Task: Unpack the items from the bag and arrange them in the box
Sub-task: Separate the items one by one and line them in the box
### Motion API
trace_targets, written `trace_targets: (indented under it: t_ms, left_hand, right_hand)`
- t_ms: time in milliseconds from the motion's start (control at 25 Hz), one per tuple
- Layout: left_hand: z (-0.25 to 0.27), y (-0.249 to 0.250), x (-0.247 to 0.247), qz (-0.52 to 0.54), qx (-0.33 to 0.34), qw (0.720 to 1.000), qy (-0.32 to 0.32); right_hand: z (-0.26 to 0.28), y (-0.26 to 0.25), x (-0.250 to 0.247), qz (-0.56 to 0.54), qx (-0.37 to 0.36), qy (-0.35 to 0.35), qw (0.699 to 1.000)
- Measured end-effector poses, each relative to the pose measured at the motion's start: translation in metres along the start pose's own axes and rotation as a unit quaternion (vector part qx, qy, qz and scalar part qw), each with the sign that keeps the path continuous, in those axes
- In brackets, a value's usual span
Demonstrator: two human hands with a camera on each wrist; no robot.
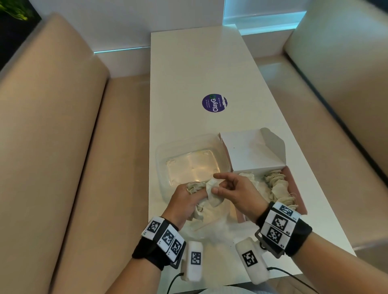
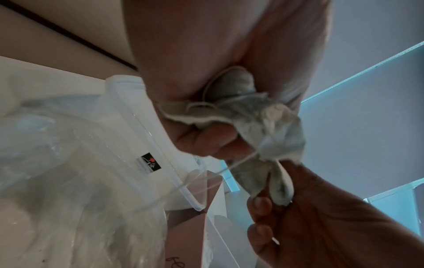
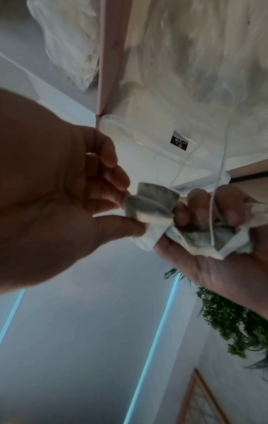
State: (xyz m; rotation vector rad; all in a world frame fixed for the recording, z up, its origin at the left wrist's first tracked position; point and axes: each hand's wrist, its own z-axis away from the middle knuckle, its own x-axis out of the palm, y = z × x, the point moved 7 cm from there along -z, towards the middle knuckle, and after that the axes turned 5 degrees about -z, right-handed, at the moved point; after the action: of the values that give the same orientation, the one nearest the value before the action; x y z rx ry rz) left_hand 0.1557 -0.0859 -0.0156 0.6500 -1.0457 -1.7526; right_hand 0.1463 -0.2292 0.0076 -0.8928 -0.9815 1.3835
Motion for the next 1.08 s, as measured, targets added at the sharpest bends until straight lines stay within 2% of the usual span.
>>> trace_targets:
  t_ms: [120,240,320,440,600,720,840,920,1000,1080]
  left_hand:
    - [0.0,-0.004,0.0,0.009,-0.001,1.0,-0.019]
    - [-0.003,-0.013,-0.008,0.071,-0.034,0.997,0.016]
    - [-0.004,-0.016,-0.011,0.071,-0.05,0.996,0.034]
    - [-0.004,-0.013,-0.003,0.015,-0.051,0.998,0.02]
    - [-0.004,-0.003,0.01,-0.056,-0.03,0.998,0.014]
    - [0.0,-0.003,0.009,-0.031,-0.023,0.999,0.029]
    - [0.006,-0.001,0.002,0.064,-0.03,0.996,0.053]
    - [0.008,-0.002,-0.002,0.093,-0.027,0.993,0.064]
    - [0.008,0.001,0.001,0.078,-0.013,0.995,0.061]
    - [0.009,0.004,0.008,0.032,0.004,0.998,0.063]
  right_hand:
    - [0.002,-0.001,-0.002,0.006,0.005,-0.025,1.0]
    - [0.002,-0.01,-0.014,-0.06,-0.002,-0.02,0.998]
    - [0.005,-0.019,-0.015,-0.097,-0.001,-0.064,0.993]
    - [0.011,-0.018,0.0,-0.087,0.031,-0.127,0.988]
    - [0.006,0.007,0.009,-0.032,0.075,-0.081,0.993]
    - [0.006,0.01,-0.001,-0.013,0.07,-0.034,0.997]
    - [0.008,0.013,-0.007,-0.025,0.072,-0.052,0.996]
    - [0.008,0.017,-0.008,-0.082,0.087,-0.068,0.991]
    - [0.01,0.02,-0.003,-0.167,0.113,-0.084,0.976]
    - [0.009,0.022,0.003,-0.166,0.114,-0.088,0.975]
